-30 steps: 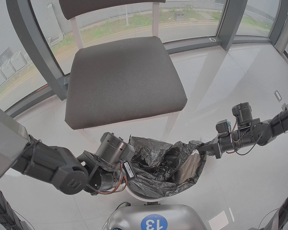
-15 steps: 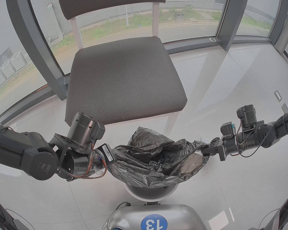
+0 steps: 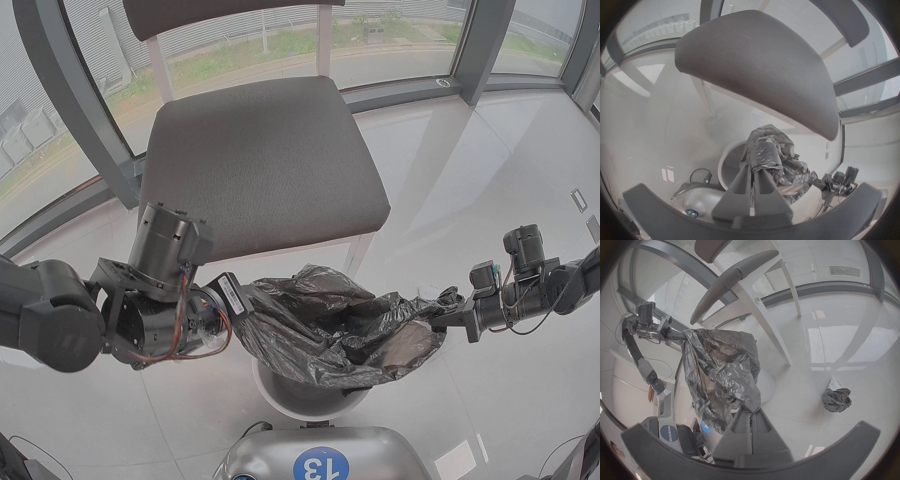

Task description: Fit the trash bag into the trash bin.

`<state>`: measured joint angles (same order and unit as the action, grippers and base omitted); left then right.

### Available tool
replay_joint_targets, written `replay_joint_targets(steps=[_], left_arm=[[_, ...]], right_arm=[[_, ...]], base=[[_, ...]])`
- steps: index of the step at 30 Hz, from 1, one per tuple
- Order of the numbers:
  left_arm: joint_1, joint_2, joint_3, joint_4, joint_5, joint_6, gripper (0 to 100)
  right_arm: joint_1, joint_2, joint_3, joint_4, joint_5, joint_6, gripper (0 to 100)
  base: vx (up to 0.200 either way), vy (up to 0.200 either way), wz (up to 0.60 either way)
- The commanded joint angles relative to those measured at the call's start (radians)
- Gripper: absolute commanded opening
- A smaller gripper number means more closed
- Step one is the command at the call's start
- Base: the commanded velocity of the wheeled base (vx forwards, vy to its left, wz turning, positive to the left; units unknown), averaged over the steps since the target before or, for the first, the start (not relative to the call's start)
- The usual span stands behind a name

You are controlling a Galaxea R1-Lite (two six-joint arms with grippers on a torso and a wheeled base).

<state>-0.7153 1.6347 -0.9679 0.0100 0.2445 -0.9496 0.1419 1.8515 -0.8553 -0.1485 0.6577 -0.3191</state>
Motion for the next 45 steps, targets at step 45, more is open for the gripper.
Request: replay_joint_targets(steps=[45], left_arm=[[-0.366,0.094,-0.111,0.297,-0.217,-0.500,0]], right_arm=[[0.007,-0.063,-0.113,0.001,-0.006,0.058,0]], base=[[0.000,0.000,0.00]])
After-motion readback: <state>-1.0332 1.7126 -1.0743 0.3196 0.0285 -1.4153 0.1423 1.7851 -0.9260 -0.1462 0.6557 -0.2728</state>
